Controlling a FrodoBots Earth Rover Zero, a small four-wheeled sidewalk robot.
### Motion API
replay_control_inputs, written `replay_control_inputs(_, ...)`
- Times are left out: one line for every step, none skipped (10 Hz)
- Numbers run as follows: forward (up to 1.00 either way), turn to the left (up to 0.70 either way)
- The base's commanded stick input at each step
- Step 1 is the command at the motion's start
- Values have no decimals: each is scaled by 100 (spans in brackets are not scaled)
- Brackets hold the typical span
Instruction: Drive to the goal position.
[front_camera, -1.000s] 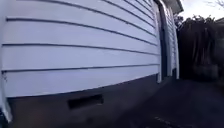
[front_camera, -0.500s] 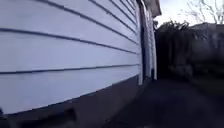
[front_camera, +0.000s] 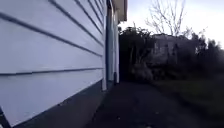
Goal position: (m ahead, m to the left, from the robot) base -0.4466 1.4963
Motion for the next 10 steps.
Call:
replay_control_inputs(5, 0)
replay_control_inputs(5, 0)
replay_control_inputs(5, 0)
replay_control_inputs(5, 0)
replay_control_inputs(11, 0)
replay_control_inputs(26, 0)
replay_control_inputs(41, 0)
replay_control_inputs(50, 0)
replay_control_inputs(50, 0)
replay_control_inputs(50, 1)
